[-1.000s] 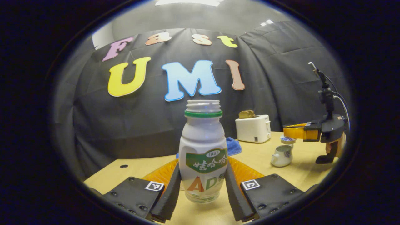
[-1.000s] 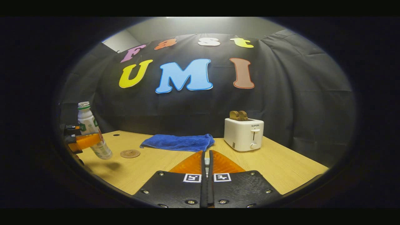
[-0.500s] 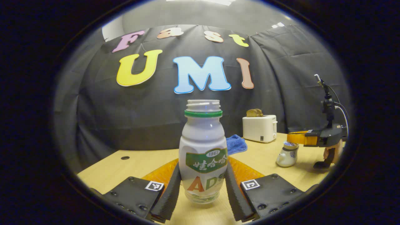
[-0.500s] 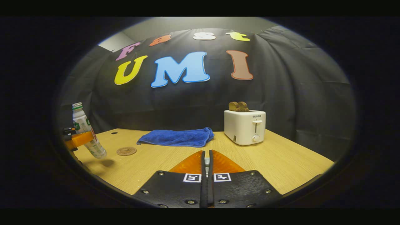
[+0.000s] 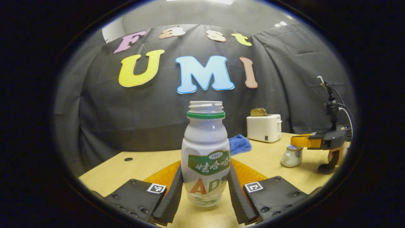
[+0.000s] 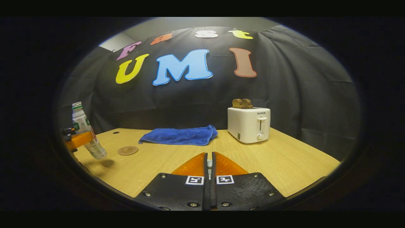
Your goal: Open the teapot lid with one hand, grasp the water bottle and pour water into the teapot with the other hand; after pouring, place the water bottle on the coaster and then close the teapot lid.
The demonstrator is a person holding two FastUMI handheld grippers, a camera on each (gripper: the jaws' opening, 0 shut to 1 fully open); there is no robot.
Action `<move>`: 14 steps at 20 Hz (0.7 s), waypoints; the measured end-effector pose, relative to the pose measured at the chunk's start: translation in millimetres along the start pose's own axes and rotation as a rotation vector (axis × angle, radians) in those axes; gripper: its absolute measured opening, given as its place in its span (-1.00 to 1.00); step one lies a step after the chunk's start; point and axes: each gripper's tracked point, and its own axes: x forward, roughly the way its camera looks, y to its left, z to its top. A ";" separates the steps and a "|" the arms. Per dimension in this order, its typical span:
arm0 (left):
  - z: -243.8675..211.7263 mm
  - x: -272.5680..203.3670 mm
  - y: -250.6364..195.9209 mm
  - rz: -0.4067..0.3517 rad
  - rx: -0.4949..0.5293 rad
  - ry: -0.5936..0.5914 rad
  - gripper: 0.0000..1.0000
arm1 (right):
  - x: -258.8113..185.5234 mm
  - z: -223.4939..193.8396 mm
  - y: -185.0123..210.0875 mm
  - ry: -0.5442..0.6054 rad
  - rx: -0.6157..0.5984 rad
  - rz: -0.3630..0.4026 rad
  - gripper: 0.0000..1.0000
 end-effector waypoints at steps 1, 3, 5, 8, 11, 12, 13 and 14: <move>0.3 -0.2 -0.2 0.002 0.001 0.005 0.62 | 0.9 -3.6 1.1 0.009 0.002 0.005 -0.96; -2.6 -1.3 0.8 0.008 0.000 0.012 0.62 | -0.8 -0.9 1.4 0.005 0.008 0.006 -0.84; -3.5 -0.4 1.7 0.013 -0.013 0.015 0.62 | -6.8 4.9 -3.7 -0.017 0.015 -0.022 -0.99; -4.4 1.1 2.4 0.012 -0.050 0.025 0.51 | -21.1 20.4 4.1 -0.074 0.009 -0.019 0.39; -1.9 4.9 5.8 0.017 -0.083 0.033 0.51 | -38.5 31.0 21.4 -0.134 -0.013 0.006 0.51; -0.8 7.4 8.3 0.020 -0.091 0.032 0.62 | -45.3 30.5 27.3 -0.151 -0.024 0.011 0.56; 1.4 10.4 11.1 0.024 -0.098 0.032 0.51 | -51.7 29.0 34.1 -0.164 -0.037 0.021 0.57; 2.7 15.1 13.4 0.025 -0.107 0.031 0.62 | -58.5 29.1 40.9 -0.184 -0.058 0.029 0.57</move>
